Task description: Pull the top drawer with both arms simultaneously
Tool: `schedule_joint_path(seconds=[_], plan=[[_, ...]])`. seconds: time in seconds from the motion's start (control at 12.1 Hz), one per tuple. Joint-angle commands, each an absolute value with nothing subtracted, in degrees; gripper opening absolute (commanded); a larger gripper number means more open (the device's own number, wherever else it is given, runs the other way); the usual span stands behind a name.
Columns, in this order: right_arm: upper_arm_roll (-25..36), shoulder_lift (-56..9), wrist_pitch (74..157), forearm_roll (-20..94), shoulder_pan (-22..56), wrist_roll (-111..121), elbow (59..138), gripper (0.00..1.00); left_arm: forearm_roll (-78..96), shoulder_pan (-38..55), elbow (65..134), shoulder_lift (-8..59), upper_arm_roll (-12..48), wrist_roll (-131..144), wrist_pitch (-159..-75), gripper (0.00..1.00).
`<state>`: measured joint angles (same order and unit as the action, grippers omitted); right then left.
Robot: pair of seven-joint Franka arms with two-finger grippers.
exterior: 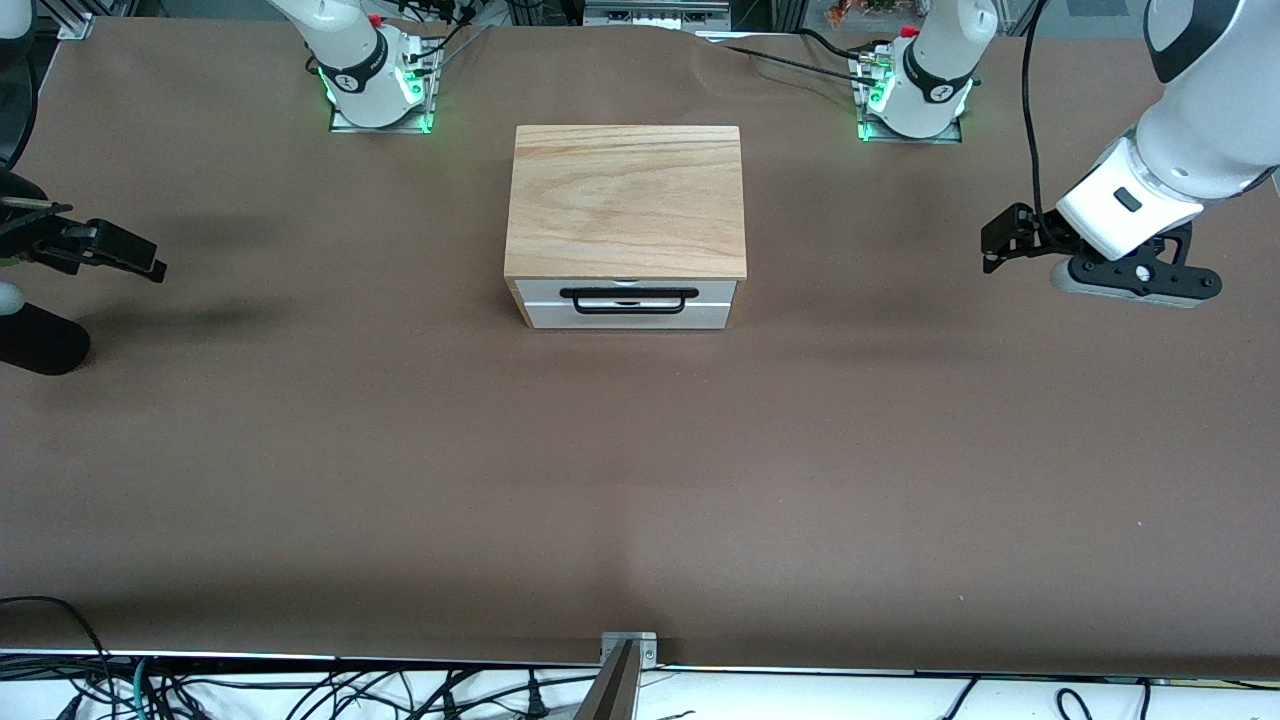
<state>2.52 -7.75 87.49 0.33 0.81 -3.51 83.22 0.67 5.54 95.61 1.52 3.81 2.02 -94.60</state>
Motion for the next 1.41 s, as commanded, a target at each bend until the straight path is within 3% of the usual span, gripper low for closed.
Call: schedule_joint_path(seconds=[0.0, 1.33], plan=[[2.5, -8.2, 86.6, -1.1, 0.6, -3.0, 81.7, 1.00, 1.3, 5.3, 96.0, 0.8, 3.8, 1.2, -93.8, 1.00], [2.5, -8.2, 86.7, -0.9, 0.4, -3.1, 81.7, 1.00, 1.4, 5.7, 96.0, 0.7, 4.6, 1.5, -93.5, 1.00]])
